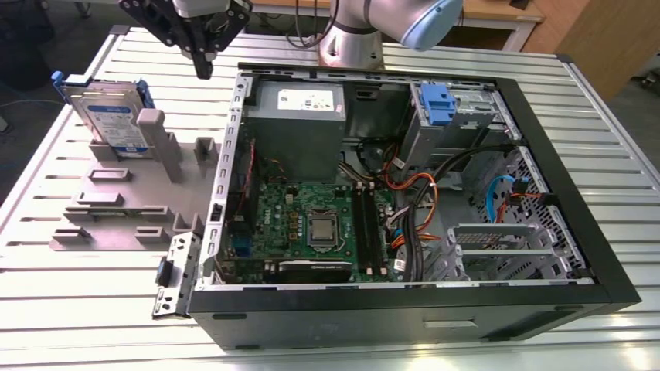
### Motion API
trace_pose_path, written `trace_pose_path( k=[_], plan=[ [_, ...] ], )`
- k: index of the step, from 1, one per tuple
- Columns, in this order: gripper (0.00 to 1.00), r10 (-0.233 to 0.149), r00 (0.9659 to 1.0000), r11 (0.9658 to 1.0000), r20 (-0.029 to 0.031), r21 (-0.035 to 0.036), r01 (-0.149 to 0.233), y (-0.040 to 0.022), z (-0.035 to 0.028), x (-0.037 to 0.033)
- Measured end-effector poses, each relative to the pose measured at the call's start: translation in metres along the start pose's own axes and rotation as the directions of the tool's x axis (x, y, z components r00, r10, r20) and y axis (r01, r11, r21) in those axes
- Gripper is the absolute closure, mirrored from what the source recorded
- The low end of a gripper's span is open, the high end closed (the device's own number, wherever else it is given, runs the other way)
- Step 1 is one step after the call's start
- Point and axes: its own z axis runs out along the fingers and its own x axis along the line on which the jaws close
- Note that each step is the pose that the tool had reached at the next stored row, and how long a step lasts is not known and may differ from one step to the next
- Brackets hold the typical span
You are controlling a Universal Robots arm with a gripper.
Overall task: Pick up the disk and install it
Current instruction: 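Reach for the disk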
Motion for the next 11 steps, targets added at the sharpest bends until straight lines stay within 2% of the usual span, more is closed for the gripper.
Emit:
trace_pose_path(
  k=[11],
  plan=[
    [0.89, 0.0, 1.0, 1.0, 0.0, -0.0001, 0.0, -0.0004, 0.0001, 0.0047]
  ],
)
